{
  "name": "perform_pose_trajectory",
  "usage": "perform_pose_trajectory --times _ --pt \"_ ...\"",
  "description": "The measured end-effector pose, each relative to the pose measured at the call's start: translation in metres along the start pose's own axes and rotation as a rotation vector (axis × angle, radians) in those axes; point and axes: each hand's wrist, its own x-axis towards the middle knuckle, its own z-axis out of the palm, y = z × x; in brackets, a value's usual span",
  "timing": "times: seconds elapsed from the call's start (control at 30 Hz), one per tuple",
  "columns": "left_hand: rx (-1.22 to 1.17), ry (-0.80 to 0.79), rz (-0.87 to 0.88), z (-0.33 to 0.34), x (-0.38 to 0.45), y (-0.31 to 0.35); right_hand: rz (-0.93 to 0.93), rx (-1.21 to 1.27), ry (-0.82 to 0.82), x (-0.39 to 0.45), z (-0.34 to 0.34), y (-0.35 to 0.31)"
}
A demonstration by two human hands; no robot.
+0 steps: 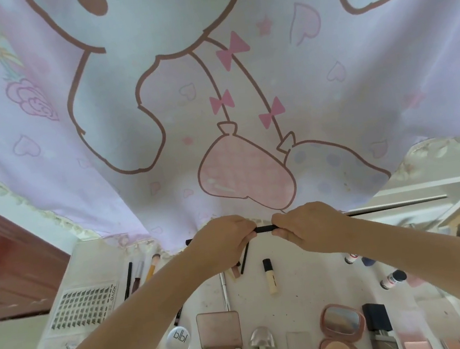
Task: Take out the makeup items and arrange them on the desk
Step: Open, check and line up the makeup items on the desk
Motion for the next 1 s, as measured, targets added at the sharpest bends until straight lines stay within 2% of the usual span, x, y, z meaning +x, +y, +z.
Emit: perform_pose_trajectory --times 0.07,0.2,0.33,0.43,0.57,0.67,0.73,0.8,1.0 --pt "0.035 0.004 -0.009 -0.001 -0.002 -0.003 0.003 -0.045 0.097 0.004 -0.003 -0.008" --pt "0.065 0.022 -0.018 -0.003 -0.009 -0.007 -0.067 -0.077 0.038 0.008 -0.008 -0.015" --pt "0.047 0.022 -0.001 0.0 -0.012 -0.004 -0.132 -0.067 0.214 0.011 -0.005 -0.004" --pt "0.054 0.021 0.007 0.002 -0.011 -0.002 -0.138 -0.1 0.09 0.008 -0.009 -0.011" --pt "0.168 0.04 0.029 0.006 -0.01 0.001 -0.12 0.036 -0.109 0.005 0.001 -0.005" --pt "0.169 0.142 0.137 0.005 -0.01 -0.001 -0.045 0.137 -0.129 0.005 0.001 -0.006" --pt "0.13 0.171 0.145 0.006 -0.008 -0.003 -0.013 0.232 -0.137 0.007 0.0 -0.004" --pt "0.055 0.17 0.071 0.012 -0.01 -0.007 -0.001 0.347 -0.161 0.01 0.0 0.0" --pt "-0.146 0.035 -0.175 0.033 -0.018 -0.026 0.117 0.588 -0.243 0.025 0.008 -0.006"
